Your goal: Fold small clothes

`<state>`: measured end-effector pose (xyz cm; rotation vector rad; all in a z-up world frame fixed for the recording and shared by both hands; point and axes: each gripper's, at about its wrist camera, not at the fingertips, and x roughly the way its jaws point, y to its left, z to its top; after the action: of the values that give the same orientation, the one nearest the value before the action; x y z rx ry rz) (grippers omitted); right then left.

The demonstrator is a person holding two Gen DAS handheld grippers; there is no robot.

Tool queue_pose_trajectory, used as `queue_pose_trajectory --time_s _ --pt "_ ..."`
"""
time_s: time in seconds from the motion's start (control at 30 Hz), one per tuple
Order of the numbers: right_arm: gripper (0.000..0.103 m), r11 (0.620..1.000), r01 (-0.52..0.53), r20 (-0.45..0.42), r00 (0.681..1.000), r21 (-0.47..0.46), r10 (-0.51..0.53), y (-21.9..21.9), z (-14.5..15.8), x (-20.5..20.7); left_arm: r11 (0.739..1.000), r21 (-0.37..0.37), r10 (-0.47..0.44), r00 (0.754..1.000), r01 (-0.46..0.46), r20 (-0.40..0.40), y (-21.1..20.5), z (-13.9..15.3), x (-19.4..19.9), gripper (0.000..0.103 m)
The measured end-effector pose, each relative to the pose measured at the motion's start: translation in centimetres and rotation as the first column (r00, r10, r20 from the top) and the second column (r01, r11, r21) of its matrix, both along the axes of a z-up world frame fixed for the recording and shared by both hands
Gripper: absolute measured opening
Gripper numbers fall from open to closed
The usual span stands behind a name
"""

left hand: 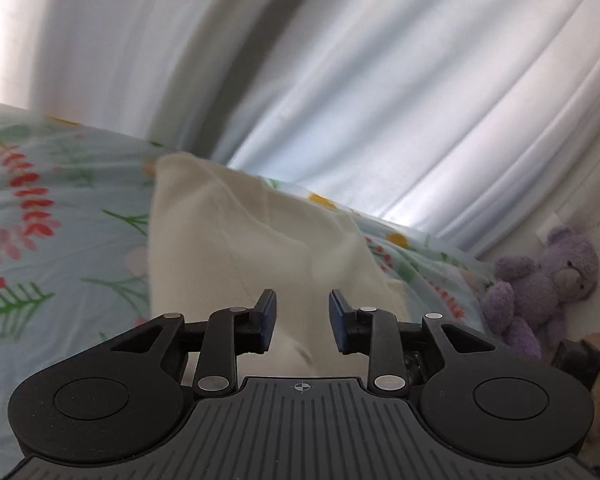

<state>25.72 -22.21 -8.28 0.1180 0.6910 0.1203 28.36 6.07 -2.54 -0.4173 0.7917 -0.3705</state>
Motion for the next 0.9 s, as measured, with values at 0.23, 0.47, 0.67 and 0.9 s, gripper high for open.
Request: queue_pose_trajectory --time_s 0.23,0.47,0.67,0.9 --pt "0.016 0.969 -0.087 -0.06 0.993 0.232 0.104 -0.3 0.6 3.6 0.997 0.077 0.013 0.995 -0.005 -0.099 -0.2 -3.7 0.5 0.036" --pt "0.026 0.904 -0.105 -0.146 0.973 0.415 0.18 0.4 -0.5 7.7 0.999 -0.005 0.052 0.993 -0.053 -0.109 1.2 -3.2 0.4 0.041" --pt "0.04 0.812 -0.078 -0.179 0.959 0.579 0.219 -0.1 -1.6 9.9 0.994 0.013 0.106 0.99 -0.106 -0.088 3.4 -2.0 -1.5 0.043" --pt "0.043 0.742 -0.027 -0.242 0.937 0.67 0.253 0.8 -4.0 12.2 0.998 0.015 0.06 0.985 -0.058 -0.163 2.5 -4.1 -1.5 0.045"
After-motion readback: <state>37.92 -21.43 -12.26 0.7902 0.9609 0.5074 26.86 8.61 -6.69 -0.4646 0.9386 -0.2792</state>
